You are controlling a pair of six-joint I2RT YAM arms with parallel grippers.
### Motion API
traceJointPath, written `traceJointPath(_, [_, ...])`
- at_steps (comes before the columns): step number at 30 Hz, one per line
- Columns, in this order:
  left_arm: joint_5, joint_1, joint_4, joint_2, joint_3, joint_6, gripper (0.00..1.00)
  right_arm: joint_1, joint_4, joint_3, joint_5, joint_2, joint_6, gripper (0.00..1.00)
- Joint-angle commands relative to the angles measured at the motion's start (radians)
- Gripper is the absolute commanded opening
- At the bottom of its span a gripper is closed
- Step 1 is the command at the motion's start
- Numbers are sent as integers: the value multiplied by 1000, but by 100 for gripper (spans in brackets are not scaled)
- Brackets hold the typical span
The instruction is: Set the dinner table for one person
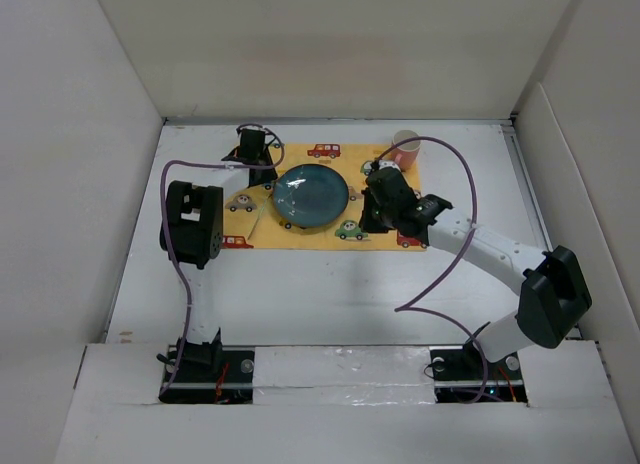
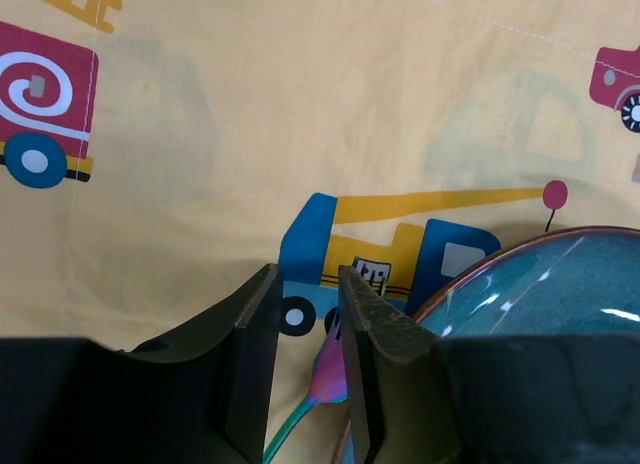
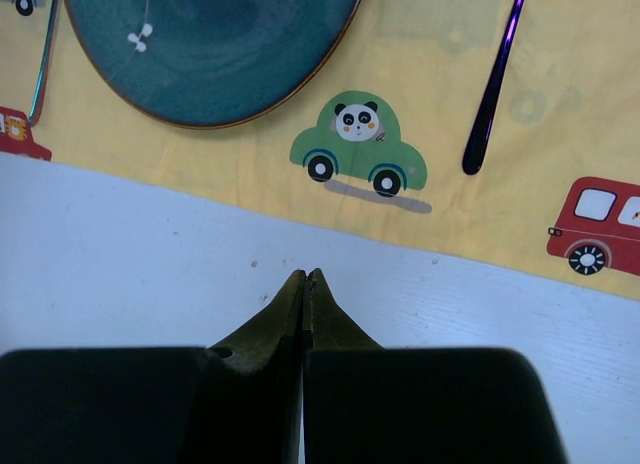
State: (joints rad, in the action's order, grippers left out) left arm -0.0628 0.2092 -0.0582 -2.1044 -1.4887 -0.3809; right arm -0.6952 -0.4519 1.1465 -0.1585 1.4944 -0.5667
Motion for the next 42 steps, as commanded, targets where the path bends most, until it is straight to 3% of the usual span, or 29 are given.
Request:
traceJointPath(1, [27,2,51,61,-8,-23,29,-10,-5,13,-18,1,-10,0])
traceJointPath(9, [27,2,138,109,45,-46,27,-20,-16,6,-19,3,-19,0])
traceJointPath(13, [57,2,27,28,-69,-16,31,-20,-21,15,-21,7,-27,0])
traceJointPath(14, [57,2,5,21,-80,-18,30,-30,-30,22,-26,10,-27,0])
traceJointPath(15, [49,2,-8,27,-76,-24,23,-30,-33,27,-30,12,-22,0])
traceJointPath(17, [26,-10,24,98,5,-41,16,-30,-37,32,-38,7,-22,0])
traceJointPath(22, [43,-63,123,341,262,-73,14,-30,-30,19,-33,0,-21,0])
traceJointPath(24, [95,-64,126,392,318,-44,0,-40,-18,13,-29,-11,-22,0])
traceJointPath(30, [121,-25,104,514,519,39,0,-40,12,-14,-18,-37,-25,0])
traceJointPath(32, [129,-25,80,494,538,59,4,-40,18,-22,-18,-46,-25,0])
traceJointPath(35, [143,-25,74,460,539,91,28,-40,19,-31,-33,-71,-28,7])
traceJointPath(37, [144,-25,67,434,513,105,31,-40,16,-36,-42,-91,-35,13])
traceJointPath(42, [123,-25,61,380,469,126,31,-40,15,-63,-42,-128,-42,15])
